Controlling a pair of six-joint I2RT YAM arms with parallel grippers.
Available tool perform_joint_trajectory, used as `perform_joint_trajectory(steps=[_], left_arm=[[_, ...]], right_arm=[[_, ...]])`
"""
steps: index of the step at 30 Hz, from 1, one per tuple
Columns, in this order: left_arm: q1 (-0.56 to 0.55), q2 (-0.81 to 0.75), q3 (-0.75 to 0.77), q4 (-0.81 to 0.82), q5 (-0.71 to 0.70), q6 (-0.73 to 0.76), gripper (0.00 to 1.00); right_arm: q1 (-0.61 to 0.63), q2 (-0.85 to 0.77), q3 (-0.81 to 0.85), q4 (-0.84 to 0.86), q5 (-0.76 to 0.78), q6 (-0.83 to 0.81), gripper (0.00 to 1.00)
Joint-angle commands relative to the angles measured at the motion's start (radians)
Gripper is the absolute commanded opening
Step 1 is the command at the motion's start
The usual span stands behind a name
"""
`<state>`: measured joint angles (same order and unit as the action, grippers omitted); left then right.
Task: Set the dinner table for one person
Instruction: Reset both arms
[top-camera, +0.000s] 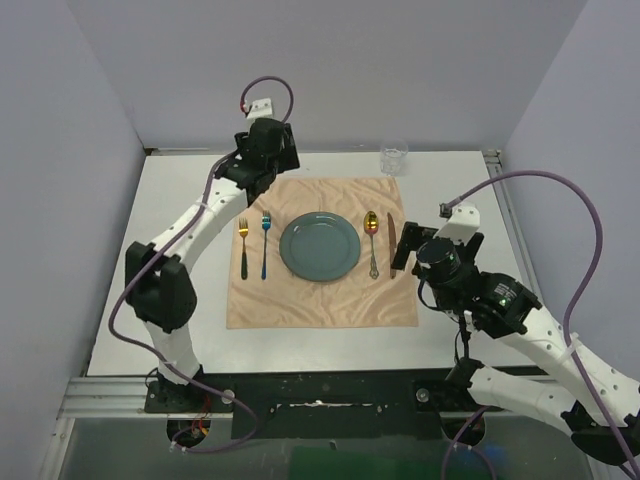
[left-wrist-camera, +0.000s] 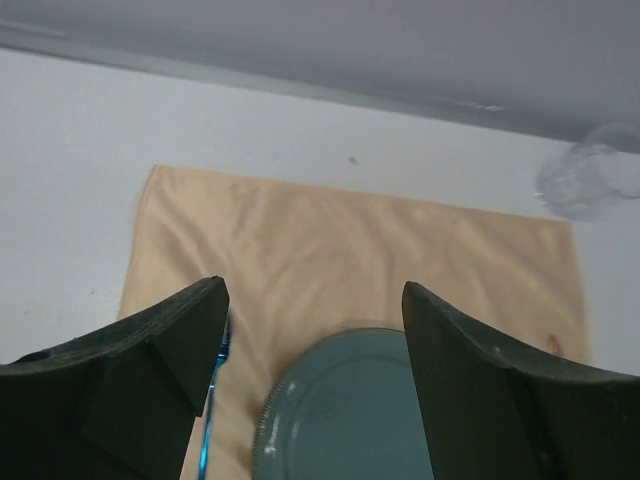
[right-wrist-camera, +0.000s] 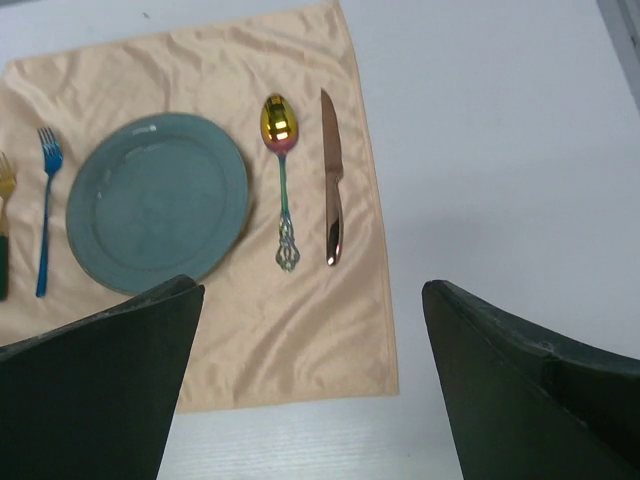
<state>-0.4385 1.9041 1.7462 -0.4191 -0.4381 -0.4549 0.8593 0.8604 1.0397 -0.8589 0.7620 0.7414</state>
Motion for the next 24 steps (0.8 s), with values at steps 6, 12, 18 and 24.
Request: perform_joint_trajectory(steps=[6,12,18,24], left_arm=[[-0.234,-0.534,-0.305,0.204,-0.143,-0.01,0.7],[-0.303,-0.799,-0.547,0.187,-0.135,-0.114,0.7],[-0.329,-0.879,-0.587,0.112,-0.115,-0.136,0.71],[-0.334,-0.864,-0.579,0.1,-0.104,-0.131,0.7]], right_arm=[[0.008,0.077,0.131,0.209,0.079,-0.228,0.99],[0.01,0.063,0.16,0.24,0.08,-0.263,0.98],[0.01,-0.013,0.131,0.287,0.07,-0.274,0.98],[0.011,-0.035,0.132,0.298,0.067,-0.281,0.98]])
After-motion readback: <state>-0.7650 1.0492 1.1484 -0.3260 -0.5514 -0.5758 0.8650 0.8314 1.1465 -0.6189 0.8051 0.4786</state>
